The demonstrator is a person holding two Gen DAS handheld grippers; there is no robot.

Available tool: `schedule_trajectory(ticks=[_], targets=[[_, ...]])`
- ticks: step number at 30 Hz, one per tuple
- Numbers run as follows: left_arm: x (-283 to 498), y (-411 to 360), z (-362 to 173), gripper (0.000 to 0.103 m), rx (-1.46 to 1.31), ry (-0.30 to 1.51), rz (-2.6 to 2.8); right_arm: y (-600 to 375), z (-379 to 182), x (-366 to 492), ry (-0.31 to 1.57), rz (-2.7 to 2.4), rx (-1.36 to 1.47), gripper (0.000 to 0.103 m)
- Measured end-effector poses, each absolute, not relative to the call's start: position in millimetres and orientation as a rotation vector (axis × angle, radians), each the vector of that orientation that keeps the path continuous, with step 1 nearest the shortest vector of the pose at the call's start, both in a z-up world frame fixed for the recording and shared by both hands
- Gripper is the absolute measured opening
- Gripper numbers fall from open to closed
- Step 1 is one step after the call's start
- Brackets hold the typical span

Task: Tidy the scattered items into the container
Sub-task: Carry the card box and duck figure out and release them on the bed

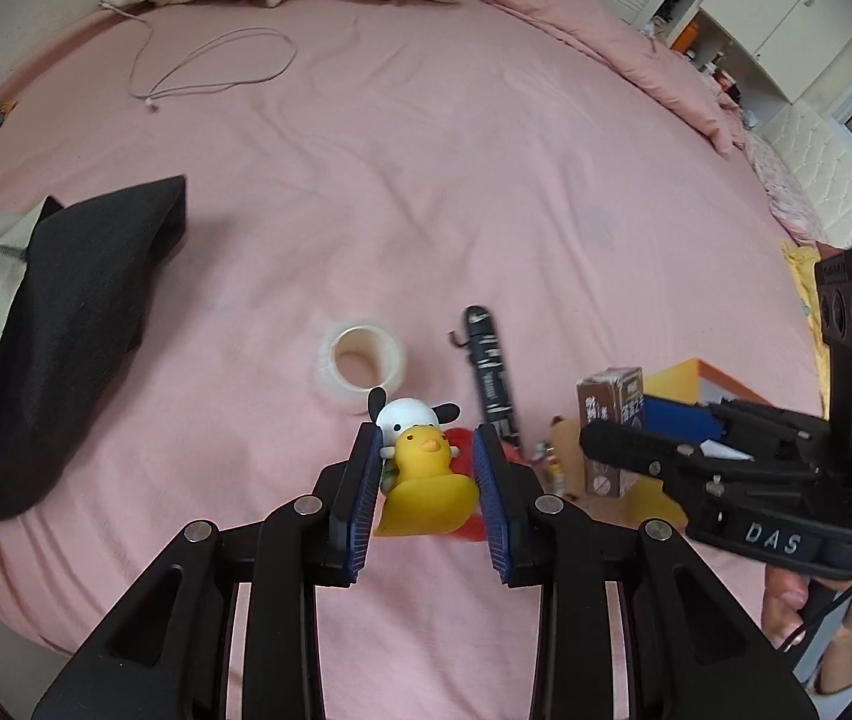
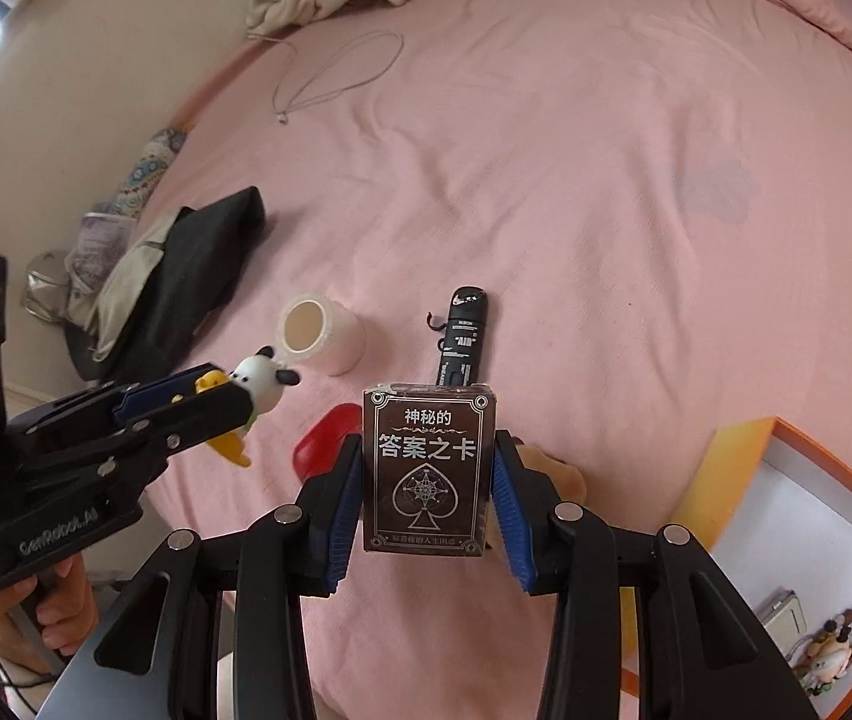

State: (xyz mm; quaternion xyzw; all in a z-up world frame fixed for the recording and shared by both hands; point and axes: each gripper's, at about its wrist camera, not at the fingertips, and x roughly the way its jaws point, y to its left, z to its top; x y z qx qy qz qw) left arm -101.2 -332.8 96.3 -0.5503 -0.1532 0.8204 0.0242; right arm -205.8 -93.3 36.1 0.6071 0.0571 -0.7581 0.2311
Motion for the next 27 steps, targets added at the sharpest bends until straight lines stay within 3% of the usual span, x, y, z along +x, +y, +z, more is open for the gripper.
schedule_trajectory(ticks=[13, 15, 16, 18, 19, 27], targets=[[-86, -354, 50, 0.033, -1.778, -0.573, 2.521, -102, -6, -213, 0.214, -2.162, 1.718, 0.041], [-83, -355, 51, 0.04, -1.764, -0.622, 2.55, -101, -4, -210, 0.22, -2.193, 1.691, 0.043], [-82, -357, 51, 0.044, -1.758, -0.637, 2.565, -100, -2, -209, 0.223, -2.21, 1.679, 0.05], [-79, -359, 54, 0.06, -1.746, -0.65, 2.596, -96, 7, -205, 0.228, -2.255, 1.631, 0.055], [-78, -360, 58, 0.063, -1.742, -0.639, 2.631, -93, 12, -204, 0.231, -2.275, 1.61, 0.058], [-76, -344, 95, 0.065, -1.623, -0.572, 2.734, -32, 74, -189, 0.23, -2.343, 1.477, 0.06]])
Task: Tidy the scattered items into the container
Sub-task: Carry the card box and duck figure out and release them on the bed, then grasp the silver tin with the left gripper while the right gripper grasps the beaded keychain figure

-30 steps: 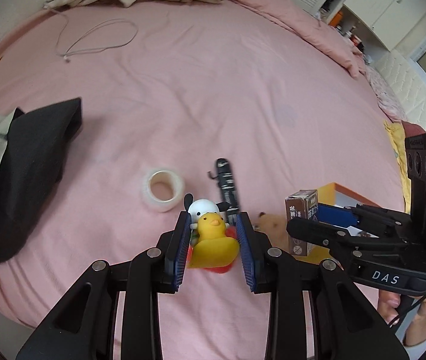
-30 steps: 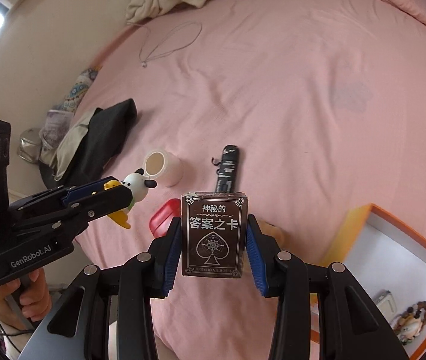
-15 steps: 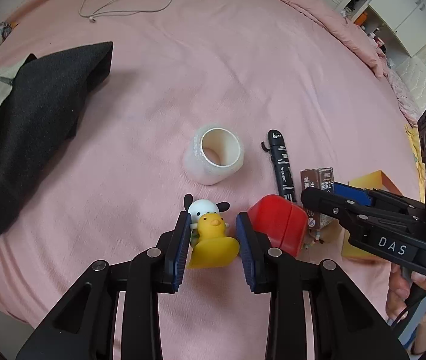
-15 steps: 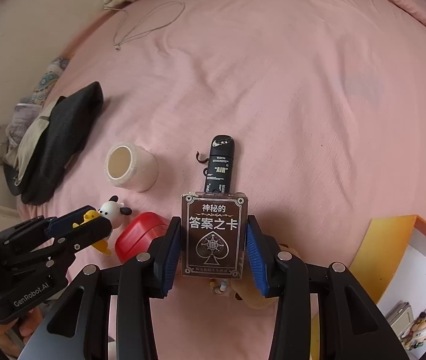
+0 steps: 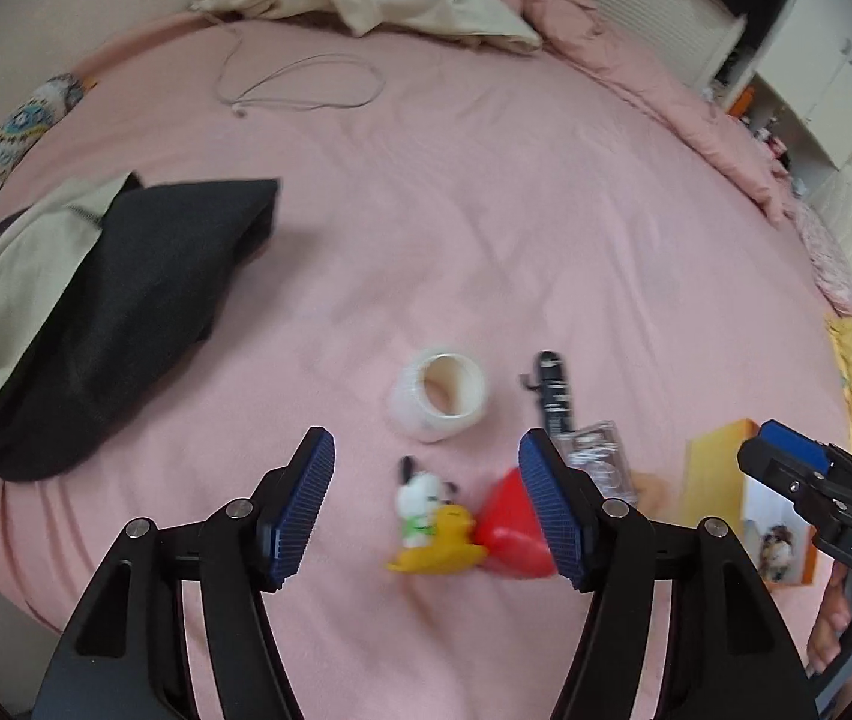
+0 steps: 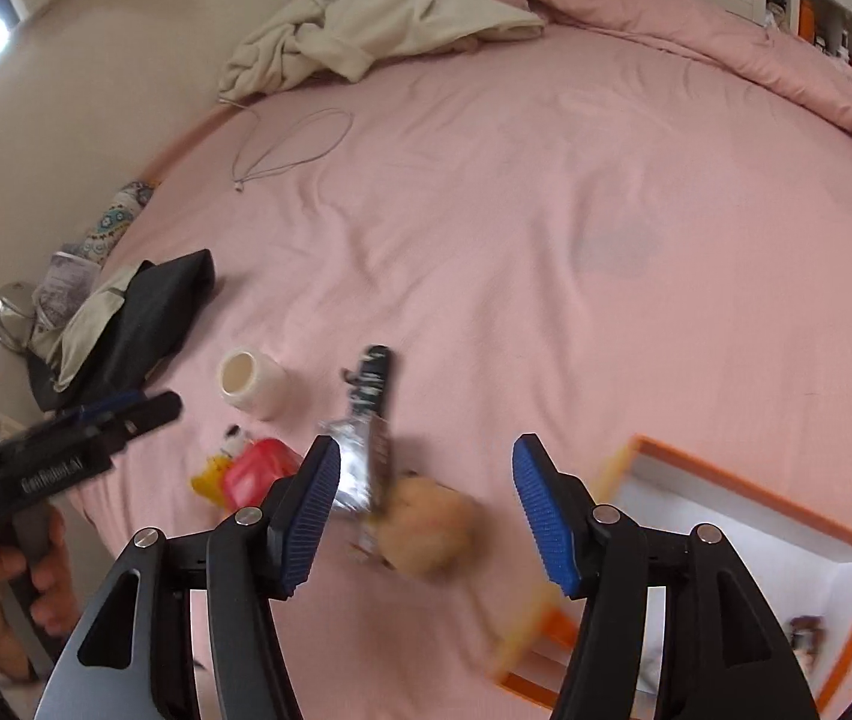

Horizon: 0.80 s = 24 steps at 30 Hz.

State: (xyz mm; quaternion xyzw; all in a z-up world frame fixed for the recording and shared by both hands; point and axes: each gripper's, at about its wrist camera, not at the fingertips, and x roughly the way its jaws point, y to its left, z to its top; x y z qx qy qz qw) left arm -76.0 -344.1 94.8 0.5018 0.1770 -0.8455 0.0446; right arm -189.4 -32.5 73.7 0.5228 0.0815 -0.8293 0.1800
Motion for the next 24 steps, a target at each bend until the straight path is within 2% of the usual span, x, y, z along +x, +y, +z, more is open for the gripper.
schedule_trajectory(ticks=[8, 12, 18, 21, 24], targets=[[-96, -221, 127, 0.065, 1.805, 0.414, -2.853, 113, 97, -186, 0.379, -2.279, 1.882, 0.06], [-107, -142, 121, 0.065, 2.027, 0.386, -2.891, 169, 81, -183, 0.332, -2.184, 2.105, 0.06], [-109, -53, 100, 0.065, 2.18, 0.146, -2.875, 195, 64, -195, 0.208, -2.207, 2.143, 0.059], [-108, -35, 89, 0.065, 2.223, 0.067, -2.832, 189, 57, -202, 0.26, -2.191, 2.189, 0.059], [-111, -27, 79, 0.065, 2.263, -0.017, -2.785, 177, 49, -211, 0.419, -2.144, 2.268, 0.059]])
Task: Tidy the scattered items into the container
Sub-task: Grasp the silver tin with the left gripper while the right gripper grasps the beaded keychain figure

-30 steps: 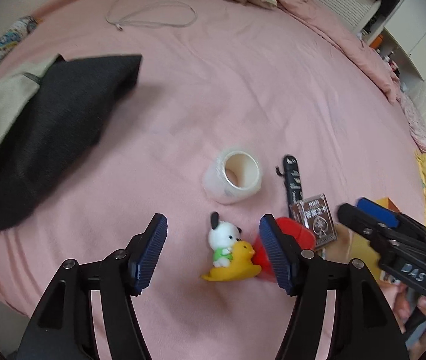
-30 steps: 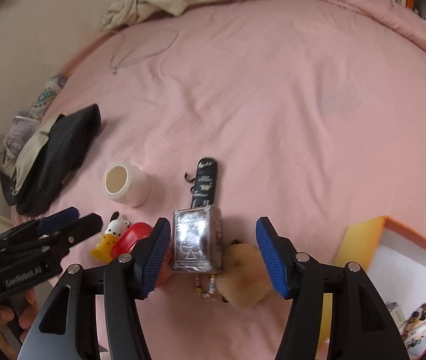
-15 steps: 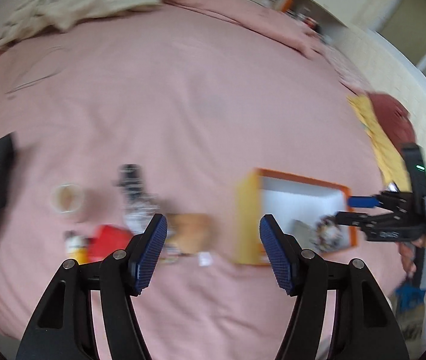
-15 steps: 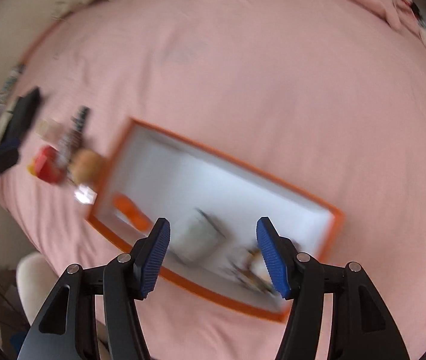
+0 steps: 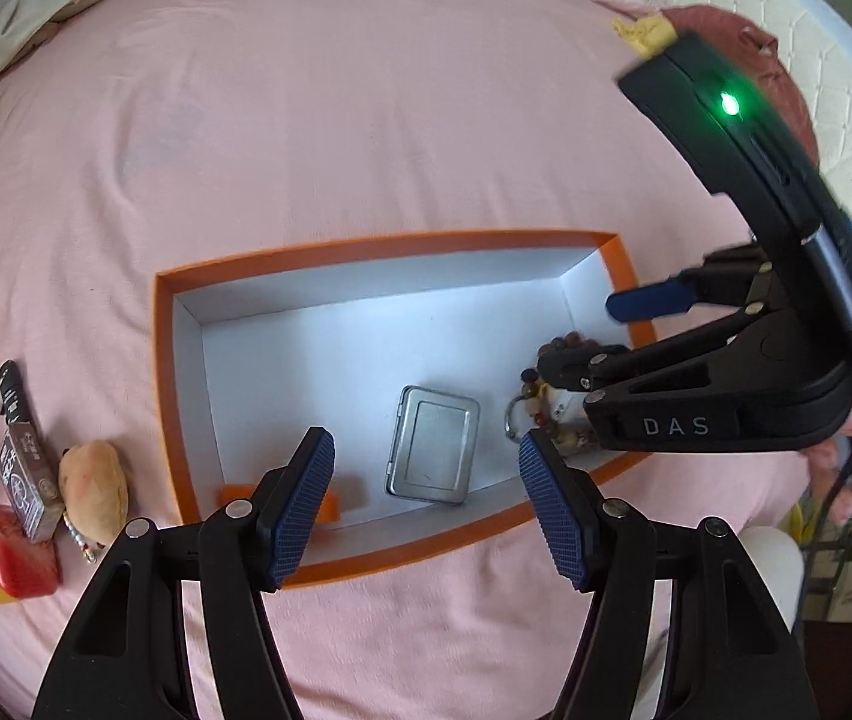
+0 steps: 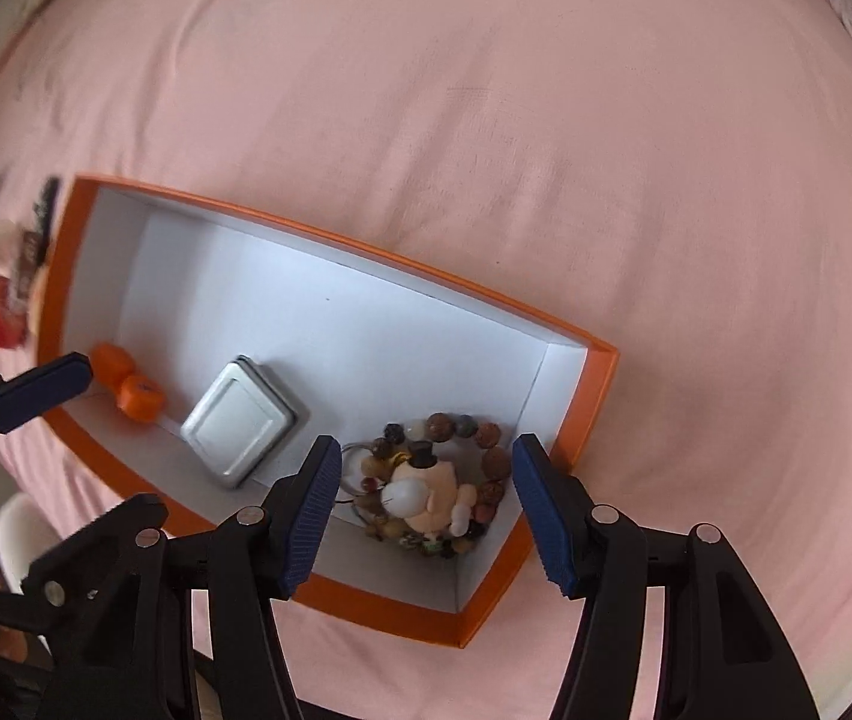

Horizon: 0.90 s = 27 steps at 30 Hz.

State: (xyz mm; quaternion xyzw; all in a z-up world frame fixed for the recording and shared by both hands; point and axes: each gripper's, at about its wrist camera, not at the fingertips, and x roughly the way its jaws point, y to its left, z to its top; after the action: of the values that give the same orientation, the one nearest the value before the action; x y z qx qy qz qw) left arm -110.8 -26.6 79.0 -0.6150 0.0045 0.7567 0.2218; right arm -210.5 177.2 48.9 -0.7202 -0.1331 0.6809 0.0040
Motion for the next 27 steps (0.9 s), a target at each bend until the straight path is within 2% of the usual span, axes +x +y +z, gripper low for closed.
schedule_trajectory(ticks=[1, 5, 10, 13, 15, 19, 21, 23, 27], targets=[[-112, -23, 75, 0.065, -1.716, 0.038, 2.075, 173, 45, -212, -0.36, 2.055, -2.217, 0.059], [-111, -13, 65, 0.064, -1.733, 0.112, 2.039, 157, 26, -219, -0.54, 1.902, -2.299, 0.059], [-108, -3, 50, 0.064, -1.752, 0.241, 2.049, 162, 0, -222, -0.545, 1.806, -2.332, 0.061], [-109, -6, 39, 0.064, -1.781, 0.221, 2.029, 161, -9, -220, -0.579, 1.791, -2.343, 0.061], [-113, -12, 31, 0.063, -1.811, 0.141, 1.998, 157, -13, -217, -0.635, 1.781, -2.346, 0.059], [-116, -22, 22, 0.056, -1.821, 0.007, 1.941, 158, -12, -217, -0.655, 1.781, -2.336, 0.053], [-115, -24, 24, 0.038, -1.811, -0.05, 1.914, 159, -9, -217, -0.654, 1.807, -2.328, 0.049], [-114, -25, 30, 0.031, -1.793, -0.032, 1.939, 161, -2, -218, -0.659, 1.843, -2.296, 0.033], [-114, -28, 36, 0.026, -1.784, -0.012, 1.956, 173, 6, -219, -0.585, 1.877, -2.294, 0.032]])
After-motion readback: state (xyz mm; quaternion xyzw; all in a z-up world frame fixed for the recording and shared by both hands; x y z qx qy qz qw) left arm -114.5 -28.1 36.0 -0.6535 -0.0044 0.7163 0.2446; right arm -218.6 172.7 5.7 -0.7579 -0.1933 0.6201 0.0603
